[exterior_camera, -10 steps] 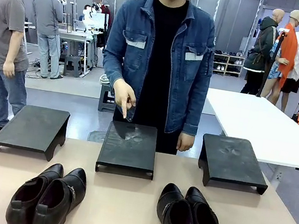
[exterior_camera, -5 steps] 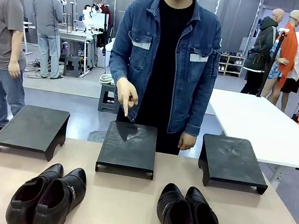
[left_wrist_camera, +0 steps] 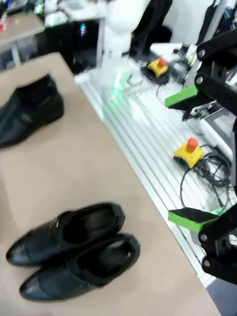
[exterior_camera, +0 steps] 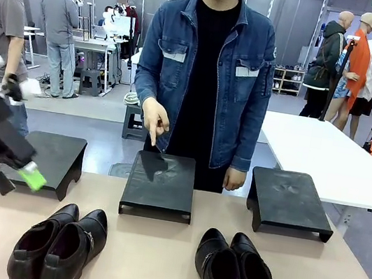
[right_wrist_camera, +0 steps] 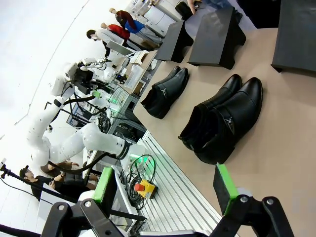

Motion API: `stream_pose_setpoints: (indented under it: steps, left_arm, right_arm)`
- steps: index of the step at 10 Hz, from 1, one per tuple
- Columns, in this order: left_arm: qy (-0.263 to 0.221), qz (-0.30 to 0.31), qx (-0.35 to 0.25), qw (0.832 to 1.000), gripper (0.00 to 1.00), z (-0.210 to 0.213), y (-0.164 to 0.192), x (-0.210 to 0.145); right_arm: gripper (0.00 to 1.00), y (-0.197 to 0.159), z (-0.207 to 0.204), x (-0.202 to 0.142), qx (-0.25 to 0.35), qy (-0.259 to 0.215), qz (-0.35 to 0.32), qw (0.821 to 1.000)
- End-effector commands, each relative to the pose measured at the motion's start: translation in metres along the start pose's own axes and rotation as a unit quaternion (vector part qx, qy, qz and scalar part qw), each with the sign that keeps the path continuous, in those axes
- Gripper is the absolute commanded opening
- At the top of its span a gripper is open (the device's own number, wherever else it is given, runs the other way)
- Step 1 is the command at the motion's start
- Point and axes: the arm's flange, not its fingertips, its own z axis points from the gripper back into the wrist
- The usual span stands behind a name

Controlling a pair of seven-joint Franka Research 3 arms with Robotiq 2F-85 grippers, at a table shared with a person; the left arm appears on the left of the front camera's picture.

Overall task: Place the shoes on the stand as instructed by the person.
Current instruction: Pick up one pair of Shoes and place it on the Shoes Stand indicated by the person.

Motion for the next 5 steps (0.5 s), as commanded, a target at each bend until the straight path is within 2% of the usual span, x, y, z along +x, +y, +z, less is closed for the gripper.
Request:
stream_pose_setpoints:
  steps: [1, 2, 5]
  left_arm:
    - [0.005, 0.034, 0.094, 0.995, 1.00, -0.027, -0.006, 0.022]
    - [-0.008, 0.047, 0.126, 0.991, 1.00, -0.043, -0.008, 0.029]
    - [-0.033, 0.091, 0.167, 0.981, 1.00, -0.081, 0.007, 0.037]
  right_arm:
    - [1.00, 0.000, 0.001, 0.001, 0.006, -0.007, 0.008, 1.000]
    - [1.00, 0.000, 0.001, 0.001, 0.006, -0.007, 0.008, 1.000]
    - [1.00, 0.000, 0.001, 0.001, 0.006, -0.007, 0.008, 1.000]
